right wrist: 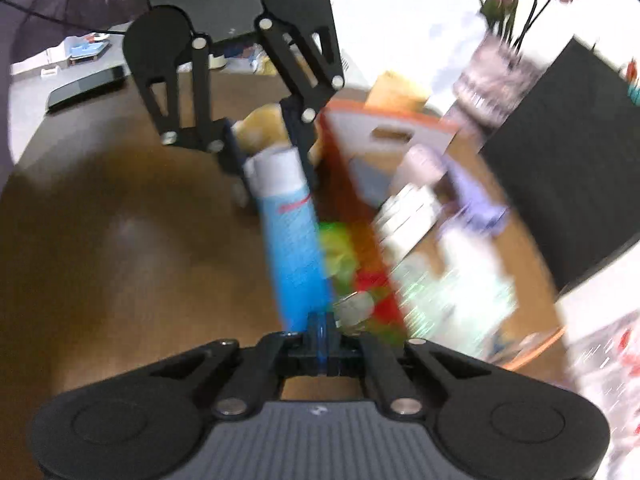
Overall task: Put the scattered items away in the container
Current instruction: 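Grip the blue toothpaste tube between the right tool and the left tool, then carry the toothpaste tube into the cardboard box with both tools and release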
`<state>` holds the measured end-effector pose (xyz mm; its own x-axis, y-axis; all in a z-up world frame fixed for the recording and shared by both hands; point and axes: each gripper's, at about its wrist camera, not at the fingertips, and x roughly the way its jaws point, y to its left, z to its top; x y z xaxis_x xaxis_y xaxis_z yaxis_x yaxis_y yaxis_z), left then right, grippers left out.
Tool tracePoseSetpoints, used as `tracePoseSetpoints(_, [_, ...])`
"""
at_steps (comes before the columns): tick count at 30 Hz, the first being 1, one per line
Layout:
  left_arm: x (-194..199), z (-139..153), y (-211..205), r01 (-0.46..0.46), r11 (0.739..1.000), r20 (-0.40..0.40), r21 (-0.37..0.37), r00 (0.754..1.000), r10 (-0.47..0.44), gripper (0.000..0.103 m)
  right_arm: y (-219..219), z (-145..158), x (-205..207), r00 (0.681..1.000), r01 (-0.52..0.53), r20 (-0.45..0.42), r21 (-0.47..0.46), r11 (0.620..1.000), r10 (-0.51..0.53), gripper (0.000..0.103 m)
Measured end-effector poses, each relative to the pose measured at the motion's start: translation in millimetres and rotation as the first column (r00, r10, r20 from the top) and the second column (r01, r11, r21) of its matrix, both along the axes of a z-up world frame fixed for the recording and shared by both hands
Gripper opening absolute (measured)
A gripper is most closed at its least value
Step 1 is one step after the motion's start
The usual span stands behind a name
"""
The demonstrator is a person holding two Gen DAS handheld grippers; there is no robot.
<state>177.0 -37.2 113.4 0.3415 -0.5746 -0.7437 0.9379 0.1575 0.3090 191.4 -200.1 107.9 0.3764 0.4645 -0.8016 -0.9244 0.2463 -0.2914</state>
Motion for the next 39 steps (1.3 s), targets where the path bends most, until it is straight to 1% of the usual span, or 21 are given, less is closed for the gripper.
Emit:
tracePoseSetpoints(3, [11.4,17.5,0.1,-0.012,1.000,0.010,-0.028,1.000,0.012,0.030,3.1,15.8,17.3,1.000,0.025,-0.002,0.107,0.994,-0.025,0.013])
tracePoseSetpoints(4, [14.0,23.1,2.4,-0.013,0.999,0.018,-0.035,1.000,0.014,0.030,2.8,20.6,22.7,0.999,0.036,-0.013,0.152,0.988,-0.034,0.024])
tracePoseSetpoints(5, [16.6,28.4,4.5,-0.014,0.999,0.025,-0.041,1.000,0.015,0.030,2.6,23.6,26.7,0.999,0.042,-0.022,0.194,0.980,-0.038,0.044])
tracePoseSetpoints(7, [22.4,35.0,6.1,-0.020,0.998,0.022,-0.054,1.000,0.021,0.030,3.4,12.4,21.1,1.000,0.003,-0.027,0.250,0.968,0.003,0.068])
tracePoseSetpoints(8, [23.7,36.9,6.4,-0.024,0.998,0.030,-0.051,0.999,0.025,0.030,3.8,6.8,18.3,0.999,-0.016,-0.028,0.277,0.961,0.024,0.070])
tracePoseSetpoints(9, [27.2,39.2,5.5,-0.028,0.998,0.039,-0.051,0.999,0.031,0.030,5.0,0.8,16.2,0.999,-0.026,-0.026,0.304,0.952,0.035,0.070])
tracePoseSetpoints(12, [31.3,47.1,5.8,-0.027,0.996,0.018,-0.086,0.999,0.029,0.030,19.8,-21.7,21.0,0.997,0.062,0.022,0.370,0.927,-0.076,0.065])
tracePoseSetpoints(14, [31.4,52.7,6.3,-0.020,0.993,0.016,-0.113,1.000,0.022,0.029,23.0,-31.8,28.7,0.991,0.122,-0.013,0.440,0.890,-0.130,0.043])
tracePoseSetpoints(15, [31.3,54.4,7.0,-0.019,0.994,0.025,-0.111,0.999,0.022,0.030,24.1,-35.8,32.2,0.988,0.148,-0.030,0.469,0.870,-0.152,0.018])
tracePoseSetpoints(17, [28.0,59.5,11.9,-0.016,0.994,0.041,-0.107,0.999,0.021,0.031,22.7,-33.2,35.6,0.987,0.153,-0.034,0.481,0.863,-0.155,0.015])
tracePoseSetpoints(19, [22.5,60.7,16.2,-0.011,0.995,0.108,-0.098,0.994,0.021,0.039,23.3,-22.2,35.1,0.992,0.096,0.033,0.421,0.902,-0.121,0.015])
tracePoseSetpoints(21, [19.4,55.6,17.7,-0.010,0.995,0.189,-0.096,0.982,0.028,0.054,24.7,-8.3,38.0,0.993,0.054,0.083,0.340,0.939,-0.087,0.015])
tracePoseSetpoints(22, [19.4,53.0,16.9,-0.004,0.996,0.185,-0.091,0.982,0.020,0.056,26.7,-0.4,42.9,0.992,0.043,0.104,0.301,0.953,-0.077,0.015])
tracePoseSetpoints(24, [18.4,44.3,10.6,0.018,0.999,0.222,-0.032,0.975,-0.011,0.060,31.0,15.4,52.7,0.988,0.020,0.143,0.217,0.976,-0.052,0.015])
tracePoseSetpoints(26, [21.8,29.0,0.1,0.002,0.998,0.335,0.058,0.942,-0.021,0.068,44.5,20.4,61.1,0.982,-0.016,0.189,0.055,0.998,0.005,0.015])
tracePoseSetpoints(27, [23.9,21.6,-5.0,-0.011,0.995,0.385,0.099,0.923,-0.028,0.068,52.9,17.7,62.5,0.978,-0.029,0.204,-0.037,0.999,0.036,0.015])
tracePoseSetpoints(28, [28.9,16.1,-8.4,-0.023,0.993,0.395,0.116,0.918,-0.024,0.068,61.0,14.8,64.4,0.975,-0.040,0.210,-0.125,0.991,0.066,0.015])
tracePoseSetpoints(32, [42.3,-0.2,-14.3,-0.026,0.988,0.386,0.150,0.922,-0.035,0.068,82.5,-8.9,77.7,0.984,-0.081,0.121,-0.353,0.932,0.131,0.015])
tracePoseSetpoints(33, [44.9,-2.6,-13.1,-0.017,0.989,0.378,0.146,0.925,-0.040,0.067,85.3,-16.0,83.4,0.986,-0.081,0.106,-0.375,0.923,0.130,0.015])
tracePoseSetpoints(36, [67.3,-13.0,-11.8,-0.015,0.991,0.265,0.134,0.964,-0.021,0.030,87.4,-28.8,101.1,0.992,-0.077,0.065,-0.363,0.928,0.108,0.015])
tracePoseSetpoints(39, [91.0,-28.0,-7.9,-0.040,0.990,0.200,0.134,0.980,0.013,0.028,79.5,-33.1,115.8,0.996,-0.056,0.046,-0.302,0.952,0.073,0.016])
